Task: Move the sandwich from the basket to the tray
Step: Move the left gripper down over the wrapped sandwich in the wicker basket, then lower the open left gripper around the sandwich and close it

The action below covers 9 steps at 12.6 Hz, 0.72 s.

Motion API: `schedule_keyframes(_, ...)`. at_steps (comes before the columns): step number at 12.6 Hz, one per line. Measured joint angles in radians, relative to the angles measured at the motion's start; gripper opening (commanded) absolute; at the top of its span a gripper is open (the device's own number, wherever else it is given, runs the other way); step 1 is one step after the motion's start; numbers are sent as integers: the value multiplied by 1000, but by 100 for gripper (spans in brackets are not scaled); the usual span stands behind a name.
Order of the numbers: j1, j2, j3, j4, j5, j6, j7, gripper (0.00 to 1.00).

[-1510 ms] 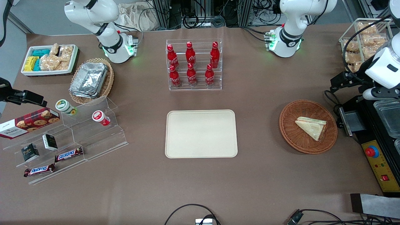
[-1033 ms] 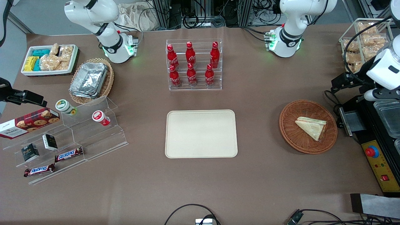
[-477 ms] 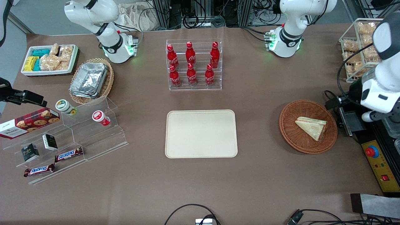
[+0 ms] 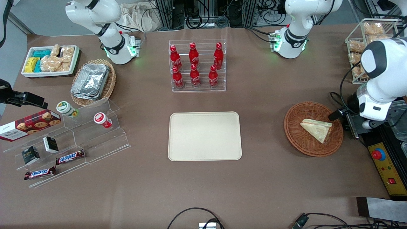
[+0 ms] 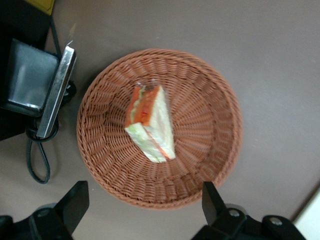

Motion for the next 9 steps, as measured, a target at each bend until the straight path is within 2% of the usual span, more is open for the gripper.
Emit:
schedule_keyframes(4, 29, -5, 1, -82, -1, 114, -108, 100)
schedule_keyframes(9, 36, 28, 1, -205, -1, 324, -158, 100)
